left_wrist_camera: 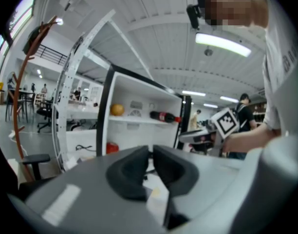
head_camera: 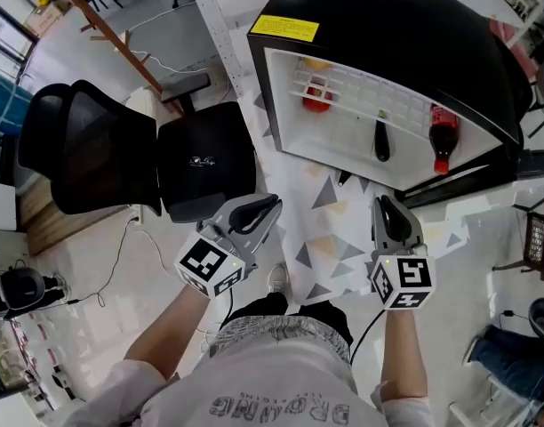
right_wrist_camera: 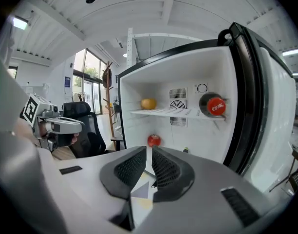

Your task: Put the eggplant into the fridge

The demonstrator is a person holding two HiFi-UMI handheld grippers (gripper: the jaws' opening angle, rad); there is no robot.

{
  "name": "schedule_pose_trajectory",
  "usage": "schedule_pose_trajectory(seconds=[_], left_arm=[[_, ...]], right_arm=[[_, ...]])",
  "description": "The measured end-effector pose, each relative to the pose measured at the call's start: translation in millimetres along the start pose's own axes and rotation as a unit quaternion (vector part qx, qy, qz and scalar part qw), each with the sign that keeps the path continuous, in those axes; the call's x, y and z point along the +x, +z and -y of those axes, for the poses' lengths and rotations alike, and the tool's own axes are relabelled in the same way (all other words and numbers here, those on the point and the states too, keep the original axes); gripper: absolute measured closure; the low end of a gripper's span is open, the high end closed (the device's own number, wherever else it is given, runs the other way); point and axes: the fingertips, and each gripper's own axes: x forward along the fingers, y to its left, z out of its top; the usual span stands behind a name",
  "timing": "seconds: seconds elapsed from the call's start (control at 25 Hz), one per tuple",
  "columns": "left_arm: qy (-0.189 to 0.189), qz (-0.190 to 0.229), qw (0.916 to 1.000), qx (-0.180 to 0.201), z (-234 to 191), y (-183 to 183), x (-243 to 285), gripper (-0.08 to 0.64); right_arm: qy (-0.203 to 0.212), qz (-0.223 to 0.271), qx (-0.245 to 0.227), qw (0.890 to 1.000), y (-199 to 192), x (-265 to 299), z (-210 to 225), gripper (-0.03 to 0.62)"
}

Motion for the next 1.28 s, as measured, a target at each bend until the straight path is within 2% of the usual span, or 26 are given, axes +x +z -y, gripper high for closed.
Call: schedule_pose_trajectory(seconds=[0.4,1.28], left_arm=[[0.000,0.007,1.0000,0.007,2,7,-9,0.526],[-0.004,0.014,0.9998,0.010,6,13,-11,0.526]], right_arm=[[0.001,0.014,0.010,1.000,8,-22,-8,0.575],[0.013,0.007,0.004,1.000,8,-35,-20,0.589]])
